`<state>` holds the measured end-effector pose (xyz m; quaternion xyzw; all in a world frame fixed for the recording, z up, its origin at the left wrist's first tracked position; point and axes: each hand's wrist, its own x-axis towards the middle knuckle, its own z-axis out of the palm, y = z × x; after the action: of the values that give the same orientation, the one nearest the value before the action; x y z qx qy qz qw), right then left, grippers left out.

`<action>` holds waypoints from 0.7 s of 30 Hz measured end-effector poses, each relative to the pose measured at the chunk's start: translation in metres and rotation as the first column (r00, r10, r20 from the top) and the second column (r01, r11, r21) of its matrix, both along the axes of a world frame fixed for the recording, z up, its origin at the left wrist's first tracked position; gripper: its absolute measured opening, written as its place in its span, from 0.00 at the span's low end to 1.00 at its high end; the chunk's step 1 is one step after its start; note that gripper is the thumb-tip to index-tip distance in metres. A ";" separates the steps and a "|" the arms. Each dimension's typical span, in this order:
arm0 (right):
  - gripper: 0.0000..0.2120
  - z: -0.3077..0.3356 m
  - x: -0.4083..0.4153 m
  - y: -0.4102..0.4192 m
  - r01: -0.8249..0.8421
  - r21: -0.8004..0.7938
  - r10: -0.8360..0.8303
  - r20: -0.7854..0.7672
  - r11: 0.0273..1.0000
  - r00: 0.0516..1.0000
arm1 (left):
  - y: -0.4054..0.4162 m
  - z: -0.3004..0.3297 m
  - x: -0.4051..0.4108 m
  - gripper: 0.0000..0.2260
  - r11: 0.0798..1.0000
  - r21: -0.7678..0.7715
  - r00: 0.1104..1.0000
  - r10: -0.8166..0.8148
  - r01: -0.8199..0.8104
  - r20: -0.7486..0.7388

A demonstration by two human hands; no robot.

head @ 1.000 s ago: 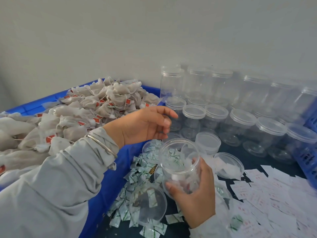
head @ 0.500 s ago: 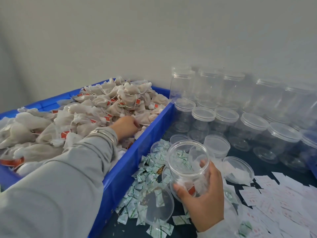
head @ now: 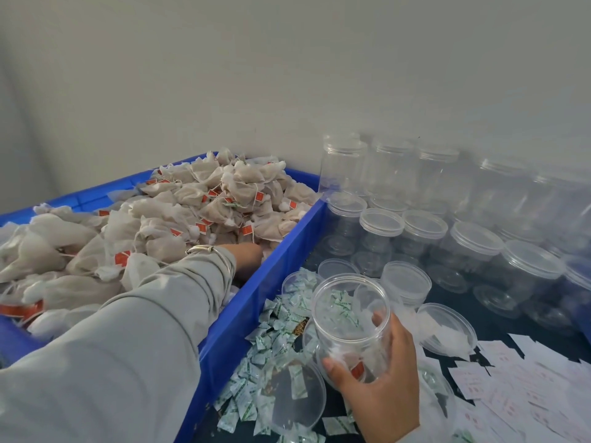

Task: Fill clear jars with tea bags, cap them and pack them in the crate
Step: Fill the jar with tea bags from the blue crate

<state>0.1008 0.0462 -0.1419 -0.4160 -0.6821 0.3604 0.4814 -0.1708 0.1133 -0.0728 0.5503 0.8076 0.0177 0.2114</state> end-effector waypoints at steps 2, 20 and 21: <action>0.51 0.000 -0.001 0.000 0.013 0.007 -0.013 -0.004 1.000 1.000 | 0.003 0.003 0.001 0.11 1.000 0.005 0.997 0.011 -0.011 -0.071; 0.52 -0.002 0.000 0.001 0.014 -0.019 -0.014 -0.013 1.000 1.000 | -0.022 0.073 0.038 0.05 0.827 0.381 0.358 -0.237 -0.413 0.903; 0.52 -0.002 0.000 0.002 0.013 -0.019 -0.013 -0.022 1.000 1.000 | -0.025 0.076 0.046 0.03 0.856 0.386 0.316 -0.282 -0.344 0.906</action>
<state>0.1005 0.0479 -0.1441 -0.4210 -0.6707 0.3681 0.4872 -0.1244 0.0883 0.0031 0.4512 0.5014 0.5555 0.4862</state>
